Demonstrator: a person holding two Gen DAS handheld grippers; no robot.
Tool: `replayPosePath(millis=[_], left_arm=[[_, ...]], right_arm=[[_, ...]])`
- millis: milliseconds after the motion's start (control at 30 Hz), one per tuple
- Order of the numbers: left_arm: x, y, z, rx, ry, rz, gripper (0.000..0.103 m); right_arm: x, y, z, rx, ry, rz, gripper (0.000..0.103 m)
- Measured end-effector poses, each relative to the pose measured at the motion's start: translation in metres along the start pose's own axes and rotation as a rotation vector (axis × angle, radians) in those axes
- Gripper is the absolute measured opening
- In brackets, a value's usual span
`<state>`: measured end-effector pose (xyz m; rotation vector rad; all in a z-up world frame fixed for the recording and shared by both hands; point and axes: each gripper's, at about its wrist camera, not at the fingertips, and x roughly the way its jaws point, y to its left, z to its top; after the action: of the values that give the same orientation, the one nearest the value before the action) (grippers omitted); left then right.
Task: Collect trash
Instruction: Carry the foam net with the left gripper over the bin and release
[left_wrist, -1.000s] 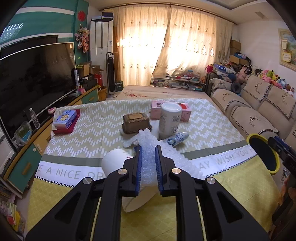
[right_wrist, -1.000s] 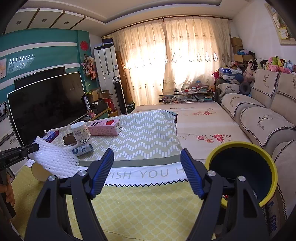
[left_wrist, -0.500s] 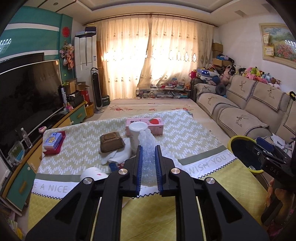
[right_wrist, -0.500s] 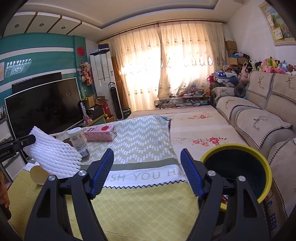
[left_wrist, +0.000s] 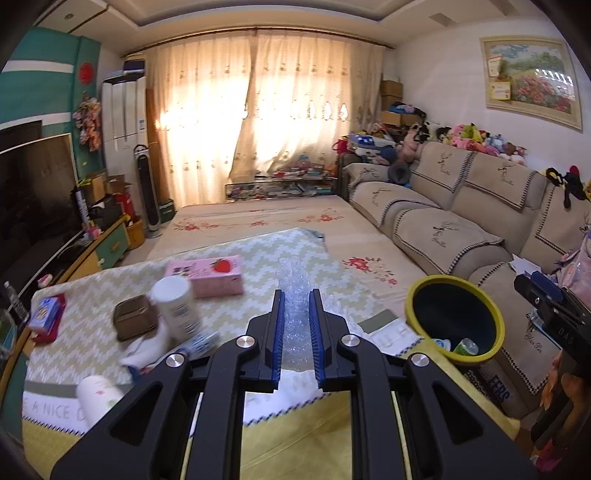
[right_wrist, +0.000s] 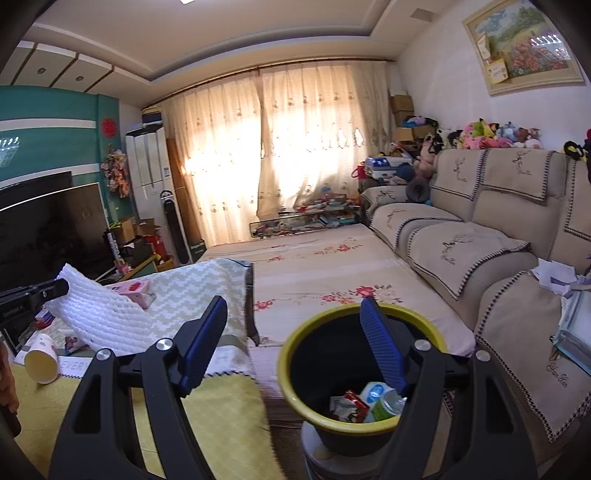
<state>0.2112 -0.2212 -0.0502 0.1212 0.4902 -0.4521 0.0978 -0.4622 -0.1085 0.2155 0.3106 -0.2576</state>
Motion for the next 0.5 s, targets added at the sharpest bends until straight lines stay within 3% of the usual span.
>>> replayPosePath(millis=[500], left_arm=[[0.105,-0.147,0.033,0.183,0.066,-0.238,0.014]], right_arm=[[-0.005,-0.087,-0.009,0.087,0.010,-0.156,0.071]])
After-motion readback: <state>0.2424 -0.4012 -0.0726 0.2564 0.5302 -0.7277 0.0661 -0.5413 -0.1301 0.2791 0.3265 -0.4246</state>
